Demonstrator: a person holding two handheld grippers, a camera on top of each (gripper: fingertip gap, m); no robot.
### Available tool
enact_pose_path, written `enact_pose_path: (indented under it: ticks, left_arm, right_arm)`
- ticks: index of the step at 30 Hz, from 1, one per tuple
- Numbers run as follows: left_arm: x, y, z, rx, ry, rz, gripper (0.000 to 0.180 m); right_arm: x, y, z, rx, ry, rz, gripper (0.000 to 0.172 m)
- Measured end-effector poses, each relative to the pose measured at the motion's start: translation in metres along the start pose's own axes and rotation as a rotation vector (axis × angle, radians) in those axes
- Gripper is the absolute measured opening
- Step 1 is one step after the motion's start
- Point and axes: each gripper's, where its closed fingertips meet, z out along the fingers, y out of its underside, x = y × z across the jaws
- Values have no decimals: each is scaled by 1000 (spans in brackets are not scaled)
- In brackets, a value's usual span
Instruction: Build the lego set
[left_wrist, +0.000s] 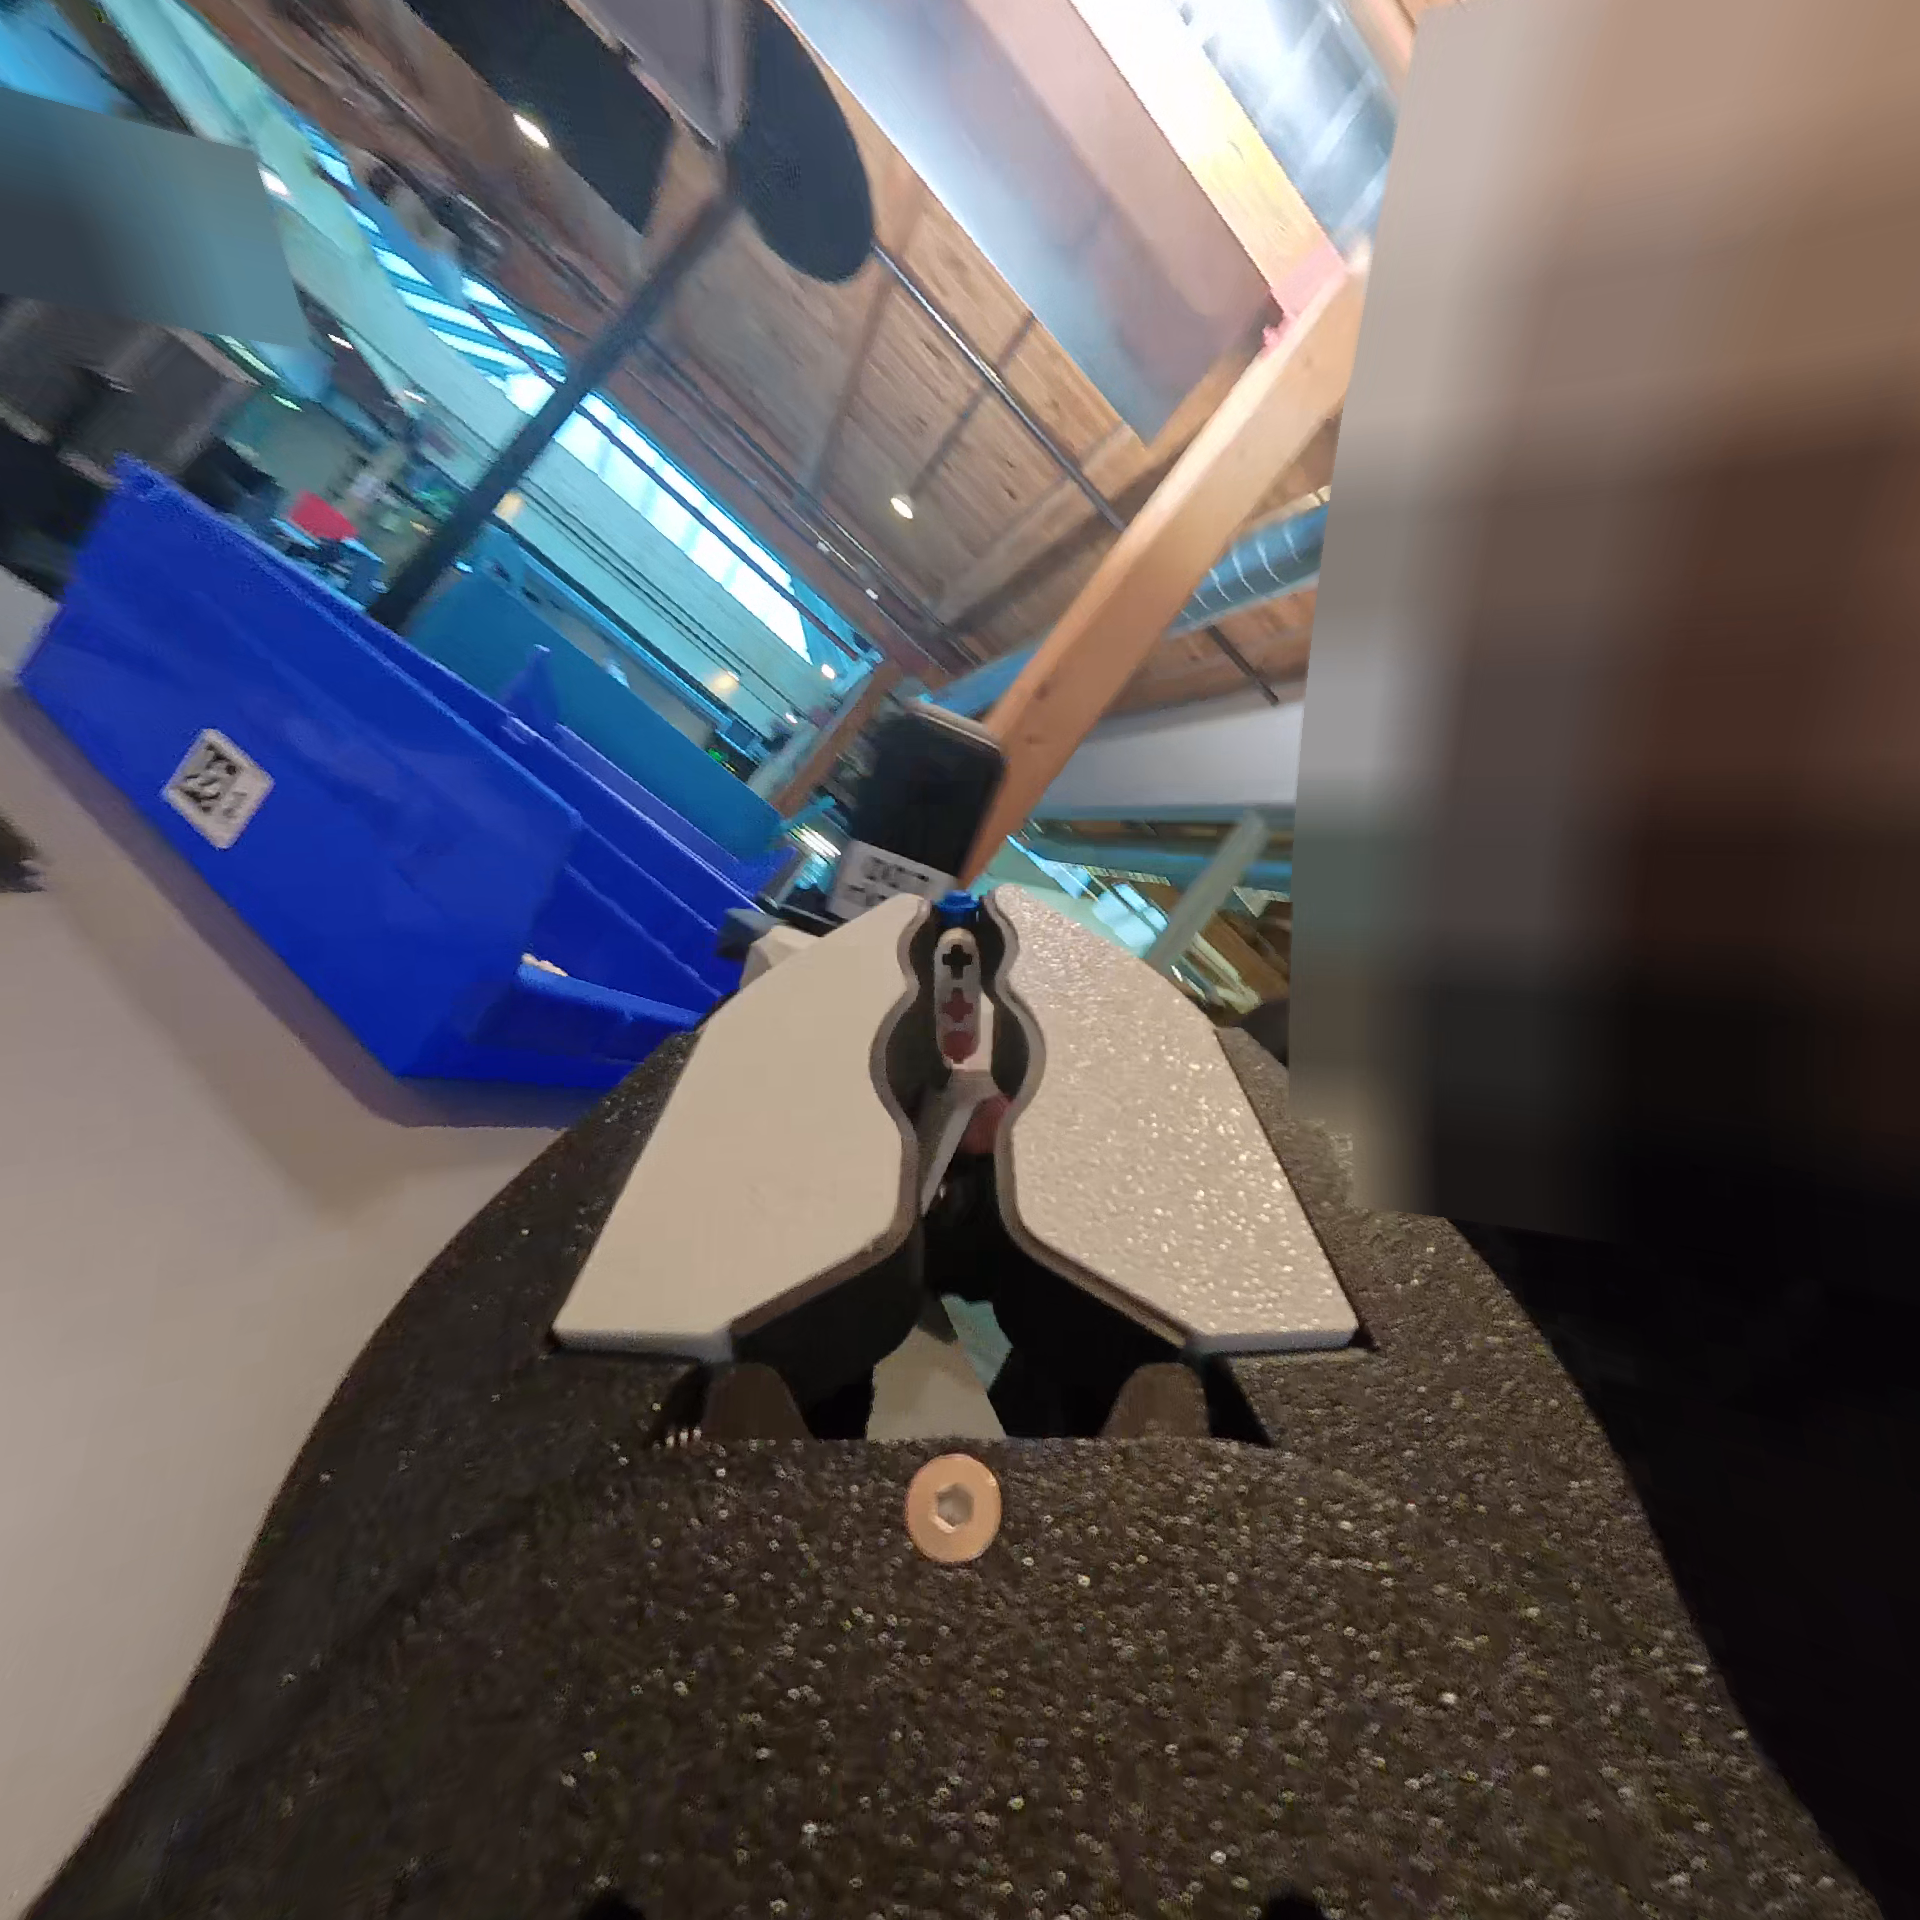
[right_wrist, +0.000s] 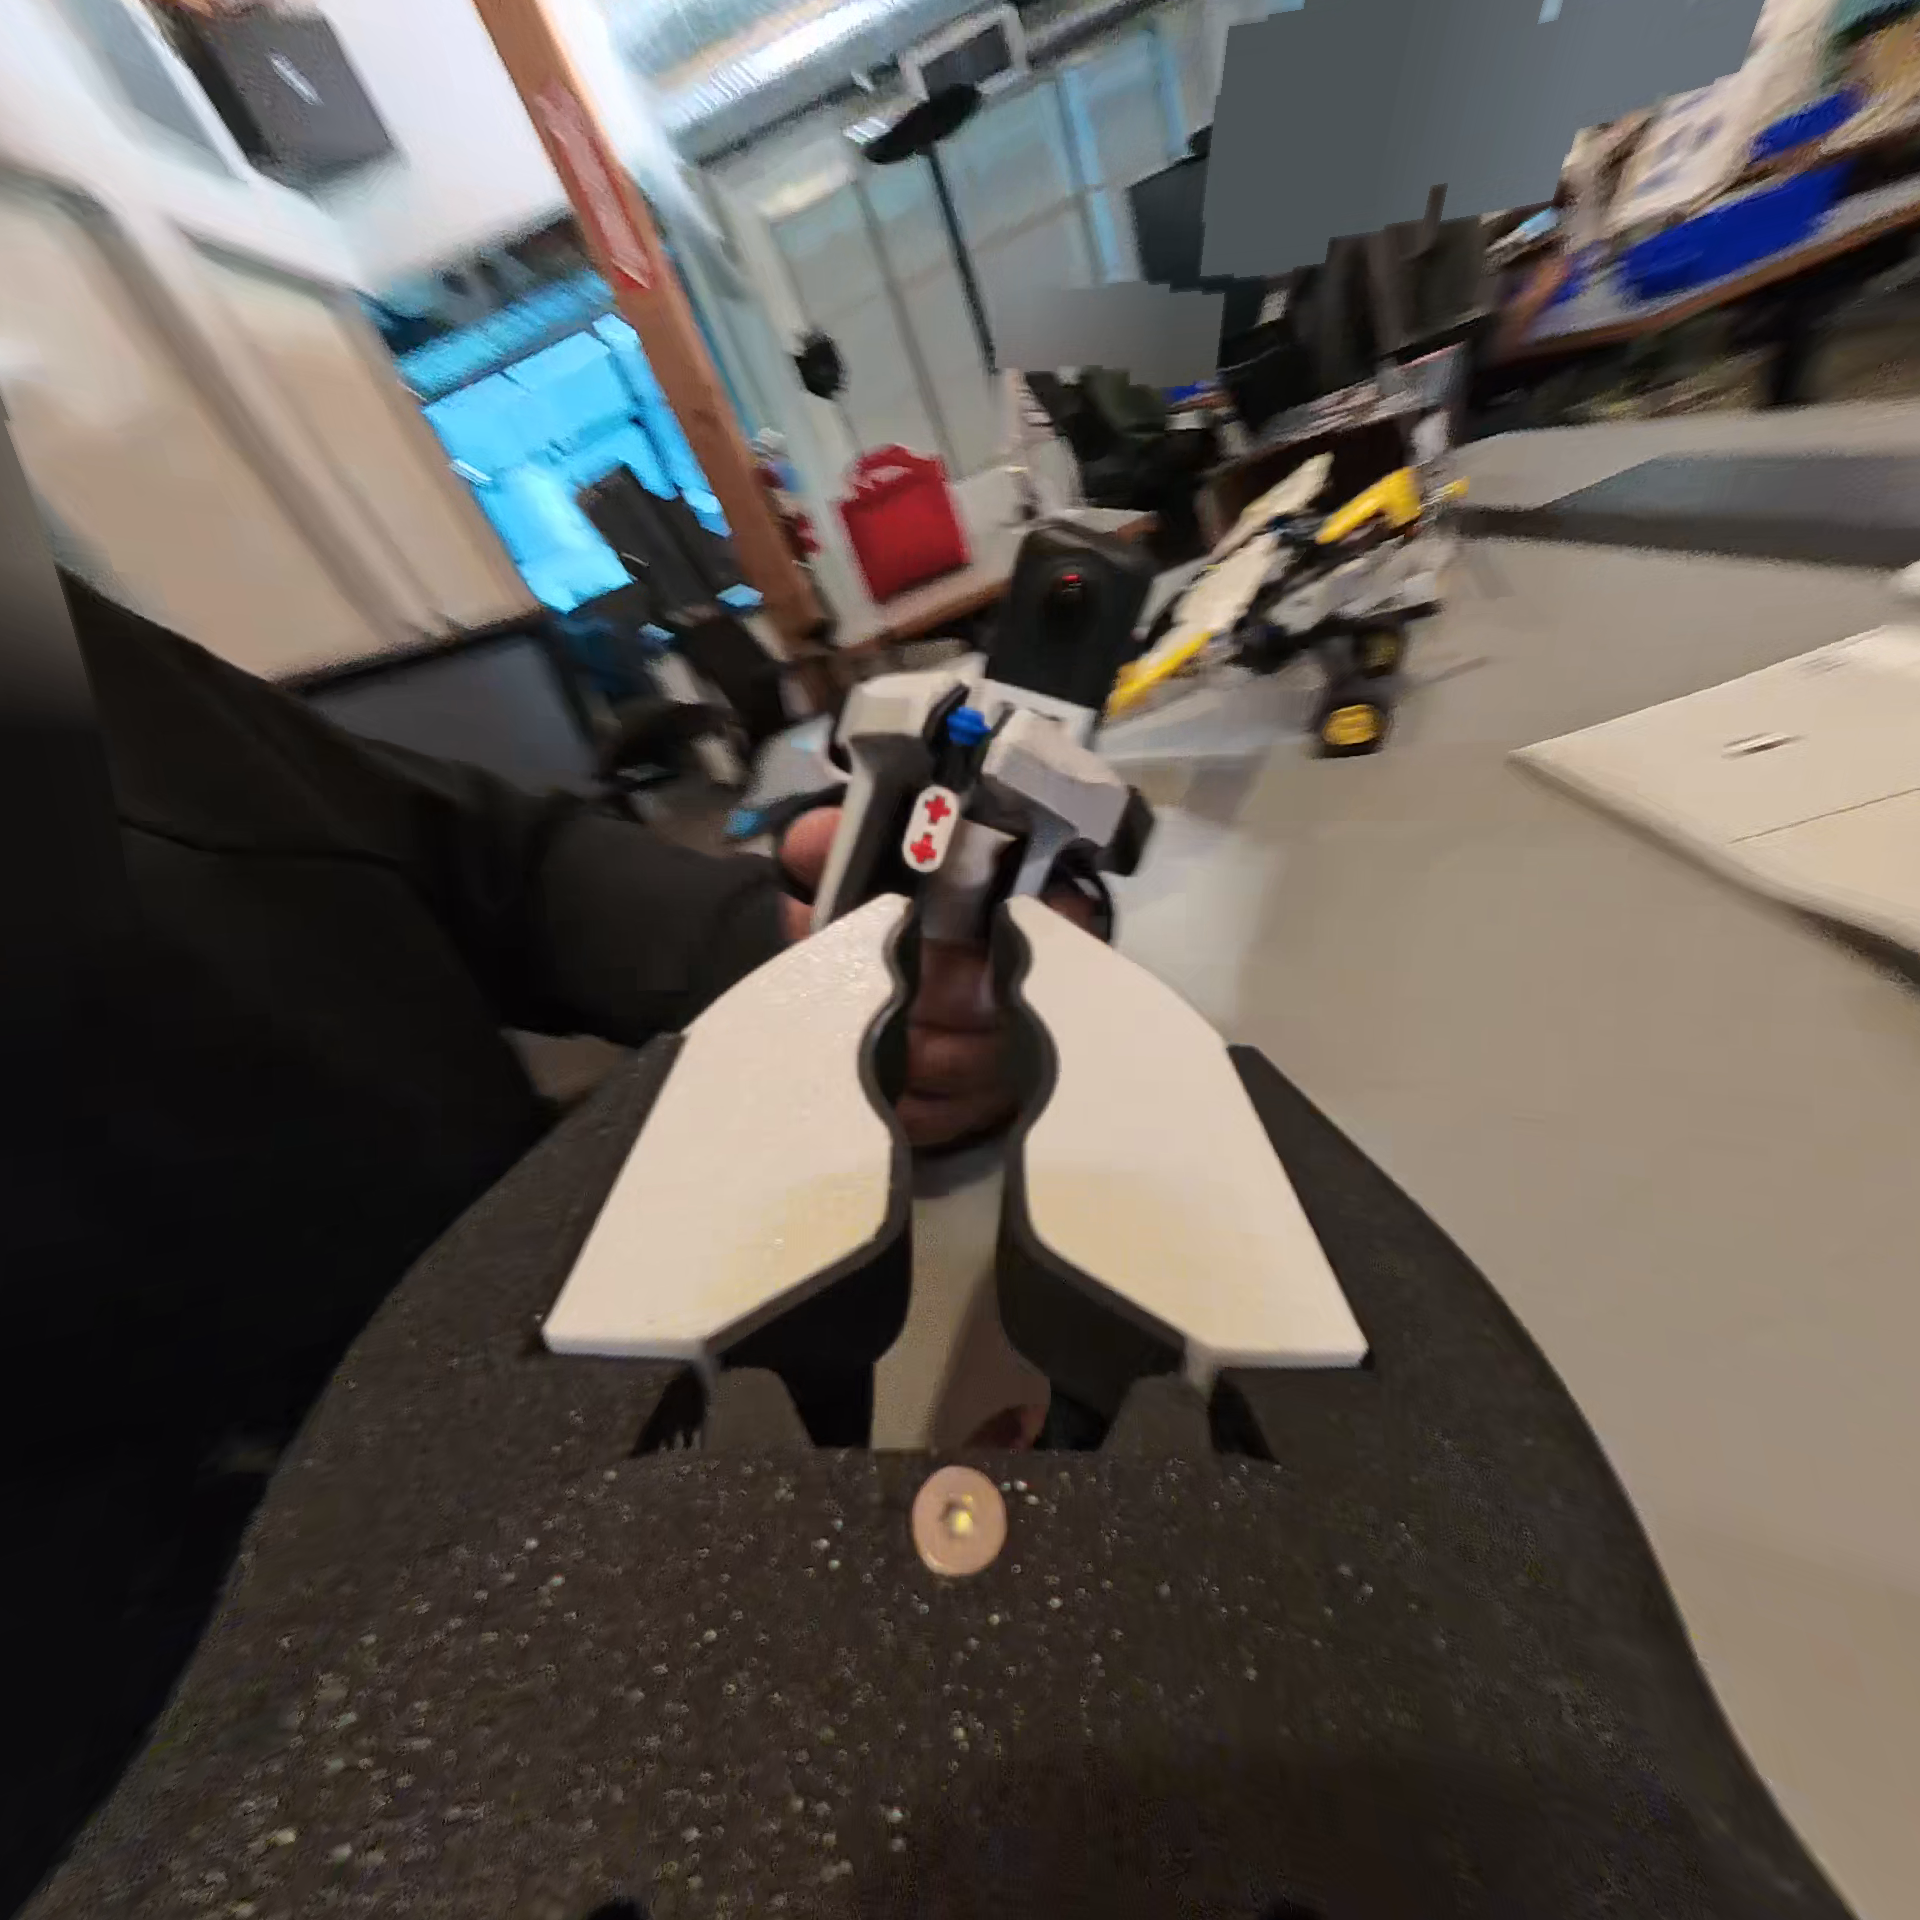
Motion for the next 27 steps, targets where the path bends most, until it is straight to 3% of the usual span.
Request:
enact_pose_path:
  ticks: [4, 10, 15, 27]
  left_arm:
    - [-19, -9, -3, 152, -102, -120, 8]
    - [-34, -9, -5, 337, -143, -280, 7]
    - [-35, -10, -6, 406, -139, -303, 7]
    - [-33, -6, -4, 400, -116, -309, 7]
  right_arm:
    - [19, -3, -4, -41, 307, -410, 16]
    - [20, -6, 1, -92, 576, -855, 14]
    - [26, -5, 2, -124, 655, -915, 10]
    - [26, -6, 0, -141, 696, -969, 10]
